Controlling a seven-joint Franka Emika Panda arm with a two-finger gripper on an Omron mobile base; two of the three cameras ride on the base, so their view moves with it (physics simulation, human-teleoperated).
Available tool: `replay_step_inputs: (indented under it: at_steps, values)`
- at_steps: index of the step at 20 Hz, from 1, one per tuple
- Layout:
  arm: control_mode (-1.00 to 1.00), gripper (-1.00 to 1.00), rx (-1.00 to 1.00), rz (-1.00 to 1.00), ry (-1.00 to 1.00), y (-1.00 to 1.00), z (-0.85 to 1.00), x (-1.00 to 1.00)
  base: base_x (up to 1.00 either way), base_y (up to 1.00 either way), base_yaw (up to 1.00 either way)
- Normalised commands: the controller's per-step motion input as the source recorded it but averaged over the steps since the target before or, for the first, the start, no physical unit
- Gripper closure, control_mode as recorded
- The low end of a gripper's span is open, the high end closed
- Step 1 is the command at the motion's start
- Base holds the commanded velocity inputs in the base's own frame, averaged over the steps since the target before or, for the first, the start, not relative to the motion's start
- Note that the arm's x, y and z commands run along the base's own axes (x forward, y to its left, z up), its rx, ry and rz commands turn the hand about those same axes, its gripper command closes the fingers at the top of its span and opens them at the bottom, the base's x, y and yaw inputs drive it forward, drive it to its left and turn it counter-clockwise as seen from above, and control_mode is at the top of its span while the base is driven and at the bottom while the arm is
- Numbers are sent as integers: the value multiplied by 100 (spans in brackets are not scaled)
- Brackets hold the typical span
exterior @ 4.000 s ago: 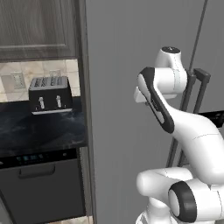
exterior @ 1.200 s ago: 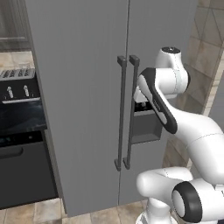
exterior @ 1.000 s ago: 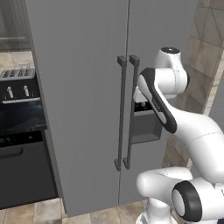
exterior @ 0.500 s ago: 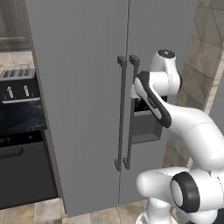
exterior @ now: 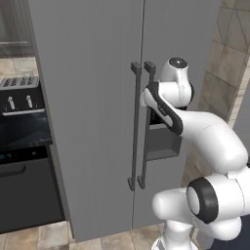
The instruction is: There is a bowl on the dining counter. Grab a lemon wedge from the fridge and place it in the bowl. Then get the liquor bottle and glass cup from the cabinet and place them next to the bowl.
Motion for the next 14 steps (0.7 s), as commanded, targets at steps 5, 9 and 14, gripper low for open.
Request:
replay_step_inputs:
  at_steps: [5,9,14]
  values:
    - [-100,-100,0,0,0,5,0,42,0,0,0]
    - [-100,-100,0,0,0,0,0,50,0,0,0]
    - [-100,-100,0,0,0,0,-8,54,0,0,0]
